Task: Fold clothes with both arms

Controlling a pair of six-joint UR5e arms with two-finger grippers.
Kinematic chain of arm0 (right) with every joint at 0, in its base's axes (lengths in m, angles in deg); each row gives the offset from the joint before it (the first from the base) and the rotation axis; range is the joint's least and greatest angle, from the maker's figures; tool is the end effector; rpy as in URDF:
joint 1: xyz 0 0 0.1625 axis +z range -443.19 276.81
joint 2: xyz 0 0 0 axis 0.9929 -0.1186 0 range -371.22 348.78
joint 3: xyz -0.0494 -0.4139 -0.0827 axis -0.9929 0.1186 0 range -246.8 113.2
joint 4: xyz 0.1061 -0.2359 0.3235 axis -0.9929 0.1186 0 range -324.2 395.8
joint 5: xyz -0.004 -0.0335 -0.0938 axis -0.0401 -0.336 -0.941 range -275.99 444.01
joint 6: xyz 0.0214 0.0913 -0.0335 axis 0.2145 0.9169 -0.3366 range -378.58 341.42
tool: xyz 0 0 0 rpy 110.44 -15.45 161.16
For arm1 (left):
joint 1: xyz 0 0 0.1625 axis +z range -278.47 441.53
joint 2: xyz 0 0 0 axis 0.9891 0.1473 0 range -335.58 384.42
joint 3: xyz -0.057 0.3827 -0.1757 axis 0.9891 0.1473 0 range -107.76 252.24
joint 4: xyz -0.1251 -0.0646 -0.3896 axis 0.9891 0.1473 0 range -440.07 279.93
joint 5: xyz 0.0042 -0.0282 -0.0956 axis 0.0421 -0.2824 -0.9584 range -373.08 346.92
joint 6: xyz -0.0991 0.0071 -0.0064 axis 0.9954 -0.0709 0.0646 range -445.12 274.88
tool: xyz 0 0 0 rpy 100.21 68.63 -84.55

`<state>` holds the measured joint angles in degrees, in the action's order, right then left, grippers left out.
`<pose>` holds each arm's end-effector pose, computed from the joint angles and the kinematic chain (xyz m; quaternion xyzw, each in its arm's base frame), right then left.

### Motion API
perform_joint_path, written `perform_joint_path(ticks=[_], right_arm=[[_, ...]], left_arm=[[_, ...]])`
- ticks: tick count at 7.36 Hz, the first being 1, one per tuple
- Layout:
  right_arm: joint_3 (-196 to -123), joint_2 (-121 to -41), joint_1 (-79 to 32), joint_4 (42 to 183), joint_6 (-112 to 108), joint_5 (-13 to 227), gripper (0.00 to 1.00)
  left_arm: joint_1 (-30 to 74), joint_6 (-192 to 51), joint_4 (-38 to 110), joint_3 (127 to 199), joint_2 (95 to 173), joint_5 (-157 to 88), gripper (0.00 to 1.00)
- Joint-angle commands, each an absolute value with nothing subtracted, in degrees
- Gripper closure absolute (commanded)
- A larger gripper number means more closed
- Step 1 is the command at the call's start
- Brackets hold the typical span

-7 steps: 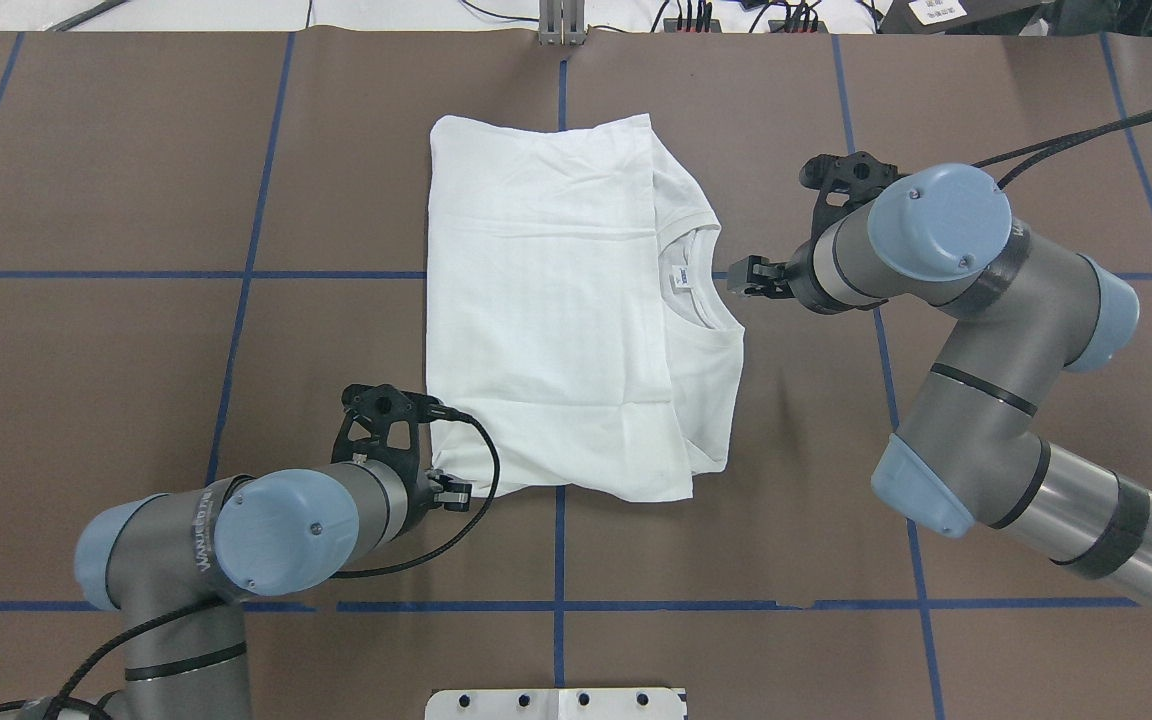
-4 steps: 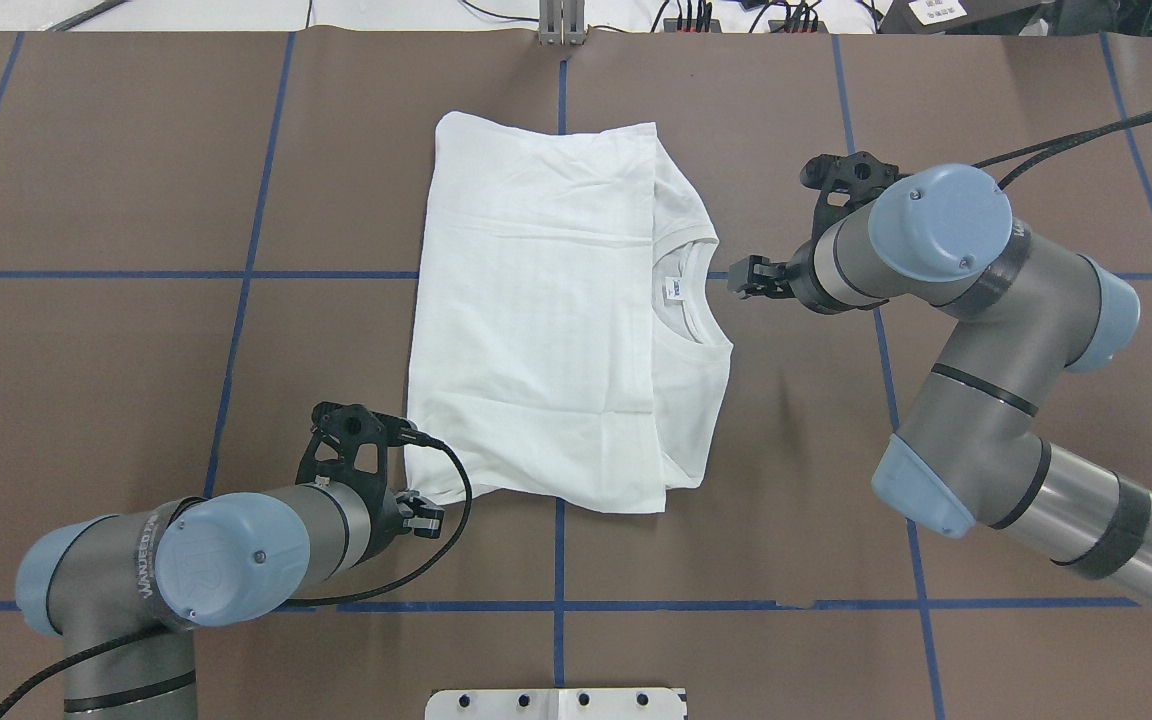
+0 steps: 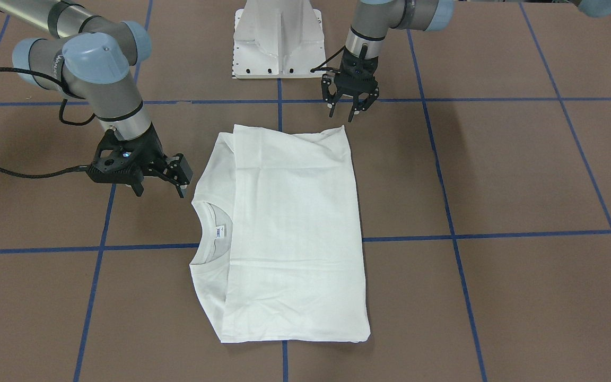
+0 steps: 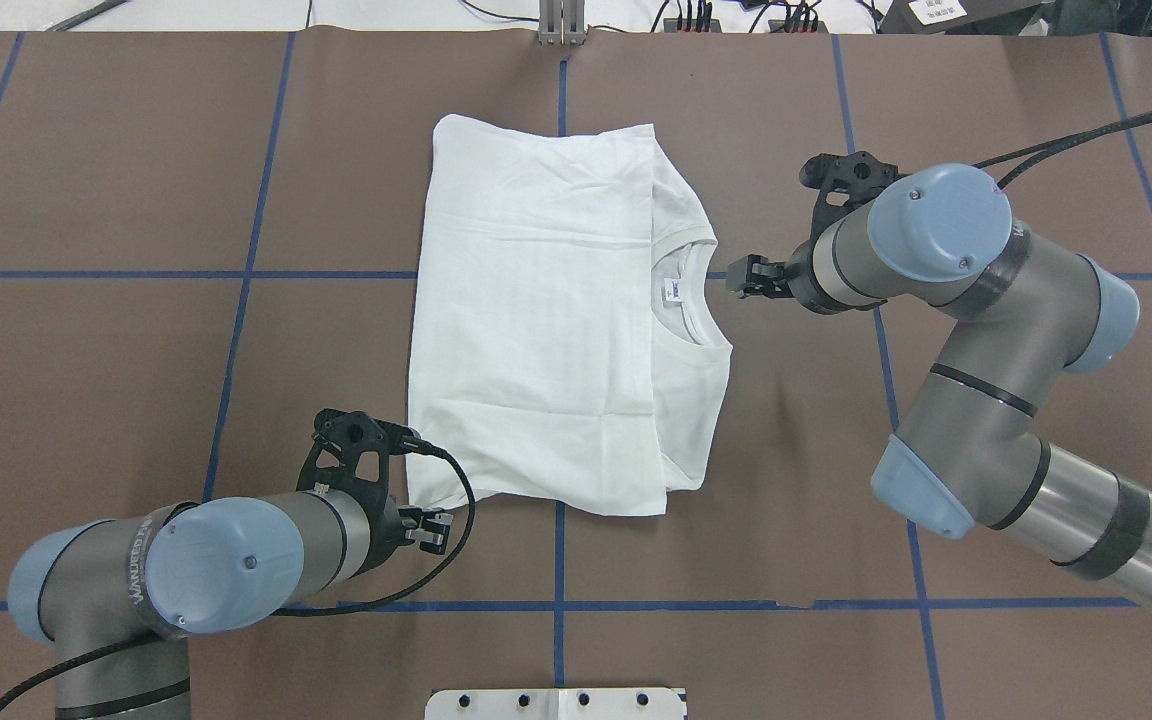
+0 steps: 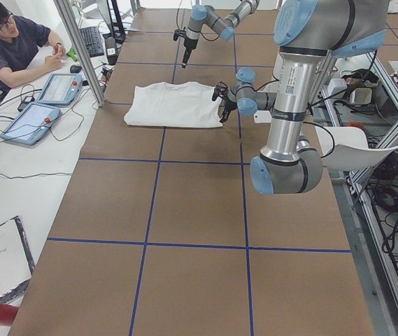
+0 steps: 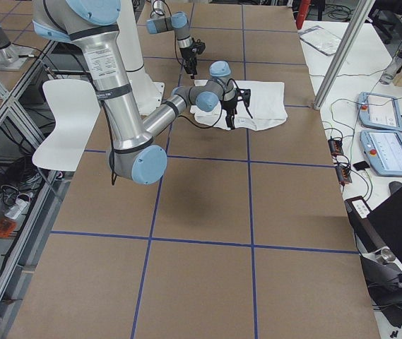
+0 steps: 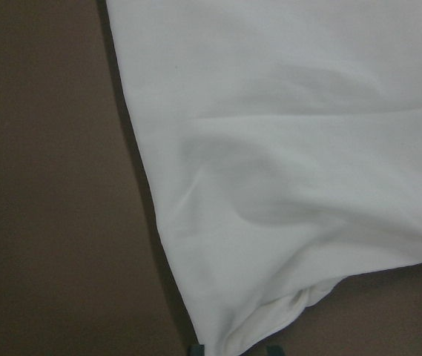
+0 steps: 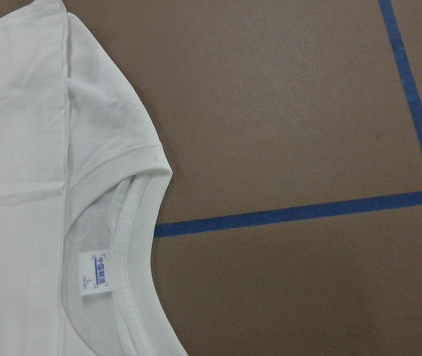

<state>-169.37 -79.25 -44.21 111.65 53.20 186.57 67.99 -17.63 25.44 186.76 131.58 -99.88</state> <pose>-0.4124 -0.4773 0.3236 0.1087 -0.4075 0.1189 0.8989 0.5079 -0.2651 0.2778 0.1713 0.4474 0.0554 0.8760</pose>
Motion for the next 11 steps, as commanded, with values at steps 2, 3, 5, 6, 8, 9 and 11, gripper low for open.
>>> perform_joint_path(ticks=[2, 3, 5, 6, 8, 9, 11], right_arm=[[-170.4, -79.0, -45.0, 111.7, 54.7, 186.8, 0.0], [-170.9, -79.0, -45.2, 111.7, 54.8, 186.8, 0.0], [-171.2, -79.2, -45.3, 111.9, 54.8, 186.8, 0.0], [-171.4, -79.2, -45.3, 112.0, 54.8, 186.7, 0.0], [-171.4, -79.2, -45.3, 112.0, 54.8, 186.7, 0.0], [-171.4, -79.2, -45.3, 112.0, 54.8, 186.7, 0.0], [-171.4, -79.2, -45.3, 112.0, 54.8, 186.7, 0.0]], left_arm=[[67.4, -16.9, 26.3, 183.7, 132.1, -102.7, 0.0], [66.2, -16.8, 26.5, 181.9, 132.3, -102.8, 0.0], [62.2, -13.9, 33.3, 179.0, 132.4, -106.9, 0.02], [61.1, -11.1, 35.8, 177.7, 132.4, -108.9, 0.08], [61.2, -9.8, 37.1, 176.0, 133.0, -109.0, 0.11], [61.3, -9.7, 37.2, 176.0, 133.5, -109.1, 0.11], [61.7, -9.1, 37.2, 175.5, 134.4, -109.7, 0.13]])
